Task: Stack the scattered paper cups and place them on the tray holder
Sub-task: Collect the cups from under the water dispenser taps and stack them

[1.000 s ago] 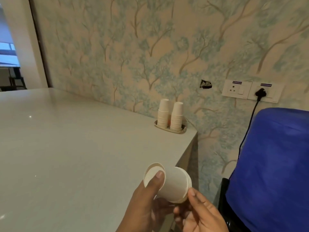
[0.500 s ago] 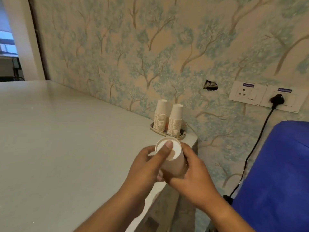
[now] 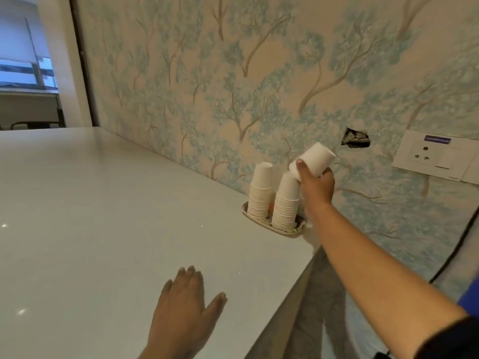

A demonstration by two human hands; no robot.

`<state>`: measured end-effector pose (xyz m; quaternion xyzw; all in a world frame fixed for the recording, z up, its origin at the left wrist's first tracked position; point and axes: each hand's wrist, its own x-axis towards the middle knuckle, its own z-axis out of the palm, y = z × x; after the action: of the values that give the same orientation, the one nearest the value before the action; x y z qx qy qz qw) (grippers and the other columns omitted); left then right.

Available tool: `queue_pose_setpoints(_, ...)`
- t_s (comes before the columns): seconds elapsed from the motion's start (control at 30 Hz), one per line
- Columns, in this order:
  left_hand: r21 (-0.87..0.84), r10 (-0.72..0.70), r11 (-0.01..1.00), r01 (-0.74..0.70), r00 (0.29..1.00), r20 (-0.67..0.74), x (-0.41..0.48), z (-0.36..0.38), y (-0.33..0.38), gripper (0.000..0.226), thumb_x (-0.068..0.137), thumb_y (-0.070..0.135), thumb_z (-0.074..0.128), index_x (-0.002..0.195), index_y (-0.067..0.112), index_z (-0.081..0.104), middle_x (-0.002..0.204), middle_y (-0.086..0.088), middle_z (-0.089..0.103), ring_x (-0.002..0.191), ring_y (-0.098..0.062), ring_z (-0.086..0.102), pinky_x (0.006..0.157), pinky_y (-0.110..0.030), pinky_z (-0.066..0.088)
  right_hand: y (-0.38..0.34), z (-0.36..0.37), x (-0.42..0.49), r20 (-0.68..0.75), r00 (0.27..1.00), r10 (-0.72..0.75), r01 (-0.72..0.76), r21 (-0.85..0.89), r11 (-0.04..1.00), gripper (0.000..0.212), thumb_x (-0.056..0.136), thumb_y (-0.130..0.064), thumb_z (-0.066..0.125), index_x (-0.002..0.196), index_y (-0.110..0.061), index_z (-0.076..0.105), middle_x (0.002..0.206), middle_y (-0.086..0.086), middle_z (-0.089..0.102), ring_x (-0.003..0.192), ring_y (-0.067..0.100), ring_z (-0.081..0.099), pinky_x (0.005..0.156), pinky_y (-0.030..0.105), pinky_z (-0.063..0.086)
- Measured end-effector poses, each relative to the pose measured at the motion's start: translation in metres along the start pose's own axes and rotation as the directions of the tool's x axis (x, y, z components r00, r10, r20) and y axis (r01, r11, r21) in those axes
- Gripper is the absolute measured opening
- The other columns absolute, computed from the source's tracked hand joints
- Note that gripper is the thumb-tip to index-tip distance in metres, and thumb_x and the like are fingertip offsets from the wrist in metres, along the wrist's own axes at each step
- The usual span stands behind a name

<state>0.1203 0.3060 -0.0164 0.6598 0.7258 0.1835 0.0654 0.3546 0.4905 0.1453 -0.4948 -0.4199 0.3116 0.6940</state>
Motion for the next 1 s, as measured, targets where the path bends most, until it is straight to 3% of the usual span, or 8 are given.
queue_pose_setpoints(0.1, 0.019, 0.001, 1.0, -0.001, 1.0, 0.024, 0.008, 0.009, 0.002, 0.09, 0.083, 0.079, 0.016, 0.155, 0.027, 0.028, 0.167, 0.006, 0.017, 0.154, -0.016, 0.008, 0.124, -0.043, 0.009, 0.006, 0.006, 0.044, -0.016, 0.997, -0.079, 0.075, -0.161, 0.984, 0.063, 0.076, -0.043, 0.079, 0.125, -0.013, 0.053, 0.122, 0.008, 0.065, 0.108, 0.026, 0.064, 0.085, 0.034, 0.05)
queue_pose_setpoints(0.27, 0.046, -0.035, 0.998, 0.032, 0.998, 0.057, 0.014, 0.013, 0.0, 0.097, 0.077, 0.084, 0.012, 0.157, 0.031, 0.02, 0.168, 0.012, 0.005, 0.154, -0.012, -0.001, 0.124, -0.042, 0.003, 0.024, 0.022, 0.085, 0.058, 0.988, -0.144, 0.155, -0.333, 0.93, 0.068, 0.076, -0.049, 0.078, 0.125, -0.01, 0.051, 0.125, 0.011, 0.064, 0.109, 0.029, 0.063, 0.08, 0.032, 0.047)
queue_pose_setpoints(0.47, 0.086, -0.048, 0.995, 0.041, 0.995, 0.083, 0.019, 0.012, 0.0, 0.095, 0.075, 0.086, 0.012, 0.155, 0.035, 0.02, 0.168, 0.015, 0.003, 0.154, -0.011, -0.002, 0.123, -0.043, 0.003, 0.066, 0.03, 0.09, 0.165, 0.985, -0.047, 0.128, -0.52, 0.845, 0.063, 0.07, -0.05, 0.081, 0.117, -0.018, 0.054, 0.121, 0.008, 0.066, 0.1, 0.028, 0.064, 0.075, 0.033, 0.048)
queue_pose_setpoints(0.6, 0.071, -0.056, 0.996, 0.051, 0.996, 0.066, 0.02, 0.015, 0.0, 0.094, 0.077, 0.085, 0.004, 0.154, 0.036, 0.022, 0.168, 0.016, 0.004, 0.154, -0.01, -0.001, 0.123, -0.043, 0.004, 0.102, 0.019, 0.077, 0.144, 0.99, 0.015, 0.07, -0.571, 0.818, 0.056, 0.073, -0.052, 0.078, 0.111, -0.024, 0.049, 0.118, 0.008, 0.066, 0.087, 0.022, 0.057, 0.072, 0.034, 0.046)
queue_pose_setpoints(0.87, 0.048, -0.052, 0.998, 0.049, 0.996, 0.076, 0.017, 0.015, 0.002, 0.101, 0.074, 0.088, -0.002, 0.156, 0.032, 0.021, 0.168, 0.013, 0.003, 0.154, -0.012, -0.002, 0.124, -0.045, 0.002, 0.109, 0.014, 0.069, 0.147, 0.987, 0.063, 0.033, -0.573, 0.819, 0.082, 0.07, -0.062, 0.076, 0.13, -0.016, 0.045, 0.127, 0.008, 0.062, 0.107, 0.03, 0.061, 0.08, 0.038, 0.049)
queue_pose_setpoints(1.0, 0.006, -0.034, 0.999, 0.034, 0.997, 0.069, 0.011, 0.008, 0.003, 0.113, 0.068, 0.093, -0.009, 0.156, 0.029, 0.022, 0.168, 0.009, 0.006, 0.154, -0.014, -0.001, 0.124, -0.047, 0.001, 0.109, -0.001, 0.044, 0.006, 0.99, 0.14, -0.115, -0.538, 0.835, 0.096, 0.079, -0.066, 0.065, 0.148, -0.011, 0.03, 0.145, 0.015, 0.05, 0.127, 0.037, 0.053, 0.093, 0.041, 0.045)
